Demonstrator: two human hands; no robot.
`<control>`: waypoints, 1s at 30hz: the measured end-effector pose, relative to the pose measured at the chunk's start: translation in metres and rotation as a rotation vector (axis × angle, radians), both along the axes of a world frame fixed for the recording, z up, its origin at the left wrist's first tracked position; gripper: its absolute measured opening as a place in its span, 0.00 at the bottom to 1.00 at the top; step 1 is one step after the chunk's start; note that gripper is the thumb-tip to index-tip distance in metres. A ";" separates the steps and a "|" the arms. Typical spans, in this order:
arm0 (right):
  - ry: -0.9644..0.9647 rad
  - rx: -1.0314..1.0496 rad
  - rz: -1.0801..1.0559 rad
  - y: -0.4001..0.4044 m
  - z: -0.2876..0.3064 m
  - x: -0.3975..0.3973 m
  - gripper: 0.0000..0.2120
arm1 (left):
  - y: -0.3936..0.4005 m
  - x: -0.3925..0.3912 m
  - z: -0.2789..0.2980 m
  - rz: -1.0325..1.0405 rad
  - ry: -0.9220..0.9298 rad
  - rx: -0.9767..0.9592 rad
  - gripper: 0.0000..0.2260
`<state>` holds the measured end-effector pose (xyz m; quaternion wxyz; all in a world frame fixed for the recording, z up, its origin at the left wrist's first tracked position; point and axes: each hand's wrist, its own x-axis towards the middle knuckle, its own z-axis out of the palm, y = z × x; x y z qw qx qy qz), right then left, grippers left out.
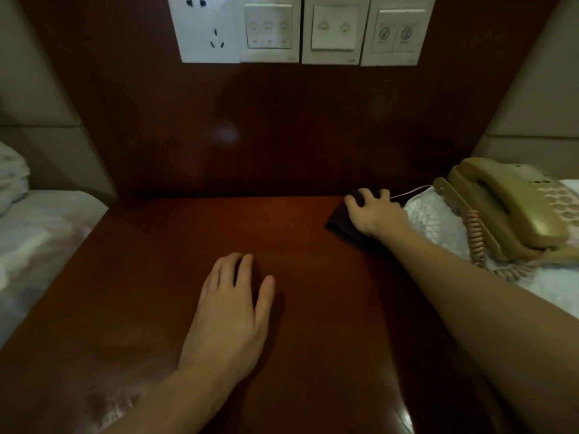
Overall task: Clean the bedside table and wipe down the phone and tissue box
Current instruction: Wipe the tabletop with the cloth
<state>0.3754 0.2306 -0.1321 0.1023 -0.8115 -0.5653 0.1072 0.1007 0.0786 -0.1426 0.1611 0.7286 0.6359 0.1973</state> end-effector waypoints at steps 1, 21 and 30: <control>0.006 -0.004 0.001 -0.002 0.000 0.000 0.31 | 0.001 0.000 0.001 -0.001 0.006 0.002 0.29; -0.052 0.057 0.064 -0.321 -0.014 -0.021 0.34 | -0.020 -0.002 0.007 -0.134 -0.047 0.099 0.25; -0.231 -0.112 0.553 -0.320 -0.002 -0.021 0.43 | -0.083 -0.092 0.007 -0.168 0.119 0.045 0.25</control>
